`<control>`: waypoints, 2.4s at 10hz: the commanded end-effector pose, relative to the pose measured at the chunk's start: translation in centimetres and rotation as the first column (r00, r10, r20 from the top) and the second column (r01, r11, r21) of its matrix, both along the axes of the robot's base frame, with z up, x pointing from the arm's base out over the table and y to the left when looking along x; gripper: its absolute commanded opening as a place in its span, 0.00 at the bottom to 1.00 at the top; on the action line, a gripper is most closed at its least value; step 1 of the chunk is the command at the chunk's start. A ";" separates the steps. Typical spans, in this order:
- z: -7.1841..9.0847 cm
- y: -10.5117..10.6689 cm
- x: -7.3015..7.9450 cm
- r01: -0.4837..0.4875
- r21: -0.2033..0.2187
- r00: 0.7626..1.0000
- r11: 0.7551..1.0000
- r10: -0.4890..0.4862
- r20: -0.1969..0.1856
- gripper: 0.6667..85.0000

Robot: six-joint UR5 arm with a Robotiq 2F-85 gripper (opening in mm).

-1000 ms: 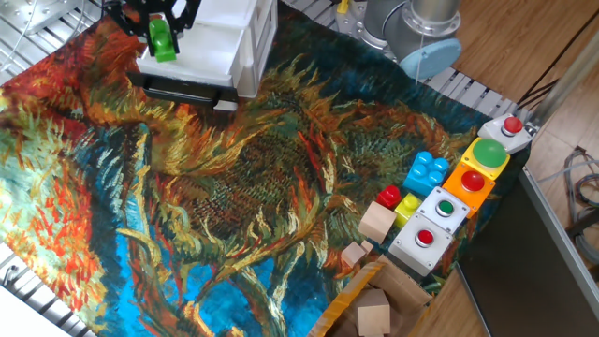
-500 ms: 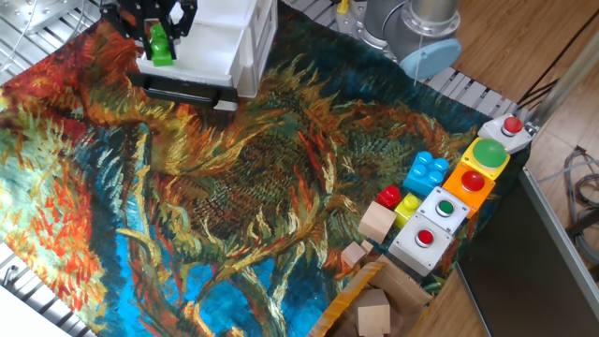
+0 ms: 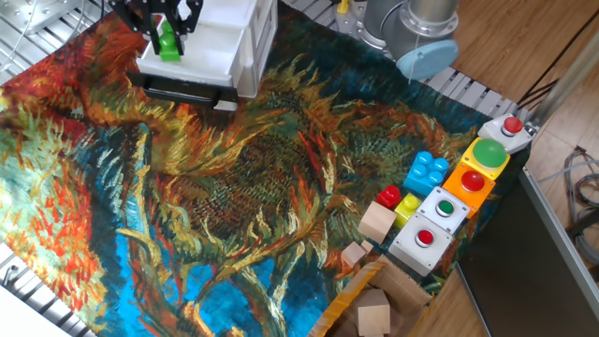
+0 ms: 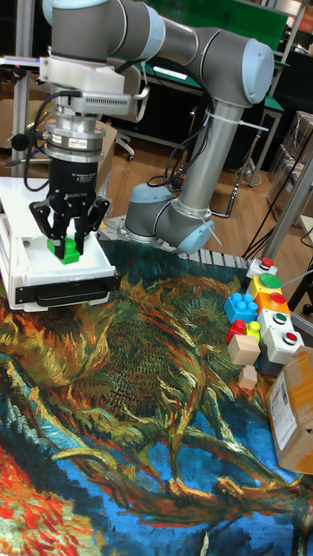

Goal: Put things in the drawer

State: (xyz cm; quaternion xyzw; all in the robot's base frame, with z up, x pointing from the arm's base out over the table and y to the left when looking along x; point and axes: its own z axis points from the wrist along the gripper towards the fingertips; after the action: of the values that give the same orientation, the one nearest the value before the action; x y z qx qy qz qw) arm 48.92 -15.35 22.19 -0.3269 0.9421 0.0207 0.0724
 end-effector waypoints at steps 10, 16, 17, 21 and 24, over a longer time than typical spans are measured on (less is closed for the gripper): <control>-3.4 -0.4 -4.3 0.126 0.010 0.992 0.992 -0.126 -0.018 0.01; -4.5 -0.2 -3.5 0.115 0.014 0.993 0.993 -0.115 -0.005 0.01; -4.6 -0.5 -3.1 0.098 0.004 0.995 0.995 -0.098 0.009 0.01; -4.3 -0.9 -2.2 0.065 -0.042 0.998 0.997 -0.064 0.015 0.19; -4.2 -0.3 -2.3 0.015 -0.037 1.000 0.999 -0.015 -0.002 0.44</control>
State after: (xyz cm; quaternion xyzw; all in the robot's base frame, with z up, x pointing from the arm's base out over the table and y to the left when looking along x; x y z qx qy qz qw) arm 46.32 -16.05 17.72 -0.3065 0.9497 0.0004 0.0649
